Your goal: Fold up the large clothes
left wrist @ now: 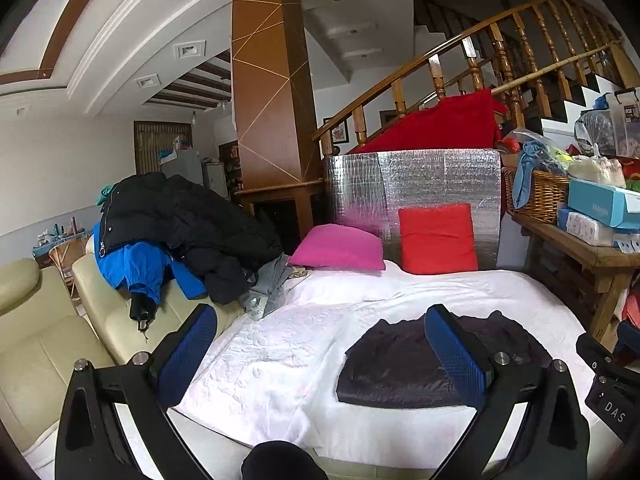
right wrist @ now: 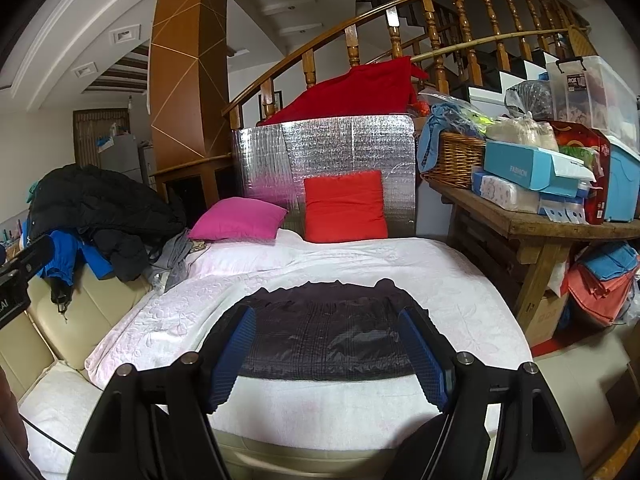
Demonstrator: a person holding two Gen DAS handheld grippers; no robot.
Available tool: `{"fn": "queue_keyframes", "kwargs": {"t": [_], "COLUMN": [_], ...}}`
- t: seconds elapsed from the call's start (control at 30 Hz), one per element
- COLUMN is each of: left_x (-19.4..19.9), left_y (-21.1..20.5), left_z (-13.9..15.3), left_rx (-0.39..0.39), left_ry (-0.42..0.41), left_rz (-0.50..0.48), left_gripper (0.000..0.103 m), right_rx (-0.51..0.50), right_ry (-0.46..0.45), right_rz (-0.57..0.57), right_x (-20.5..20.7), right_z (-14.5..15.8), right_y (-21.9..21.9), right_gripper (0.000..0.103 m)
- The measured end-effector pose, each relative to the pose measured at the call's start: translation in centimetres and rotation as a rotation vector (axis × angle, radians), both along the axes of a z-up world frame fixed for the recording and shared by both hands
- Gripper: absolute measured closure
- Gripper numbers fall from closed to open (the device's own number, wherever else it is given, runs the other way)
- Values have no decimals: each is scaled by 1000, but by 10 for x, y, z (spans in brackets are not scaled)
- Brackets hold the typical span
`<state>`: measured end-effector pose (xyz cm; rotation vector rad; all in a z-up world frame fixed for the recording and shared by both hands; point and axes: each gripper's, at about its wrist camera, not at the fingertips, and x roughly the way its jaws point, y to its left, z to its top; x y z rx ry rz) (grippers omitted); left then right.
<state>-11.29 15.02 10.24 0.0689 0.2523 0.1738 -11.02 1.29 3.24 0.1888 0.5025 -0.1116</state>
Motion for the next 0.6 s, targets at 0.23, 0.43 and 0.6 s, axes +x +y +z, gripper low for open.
{"fn": "queue_keyframes", "kwargs": {"t": [0.23, 0.43, 0.6], "left_x": [0, 2, 4], "left_y": [2, 3, 4], "left_z": [-2, -3, -5], "left_rx": [-5, -2, -4], "left_ry": [5, 8, 14], "left_rz": [2, 2, 4], "left_gripper": [0, 0, 0], "right_rx": [1, -1, -1], "right_ry": [0, 4, 4], "right_rz": [-1, 1, 2], "right_x": [0, 0, 1], "right_z": [0, -1, -1], "right_y": [1, 1, 0], "right_gripper": [26, 26, 26]}}
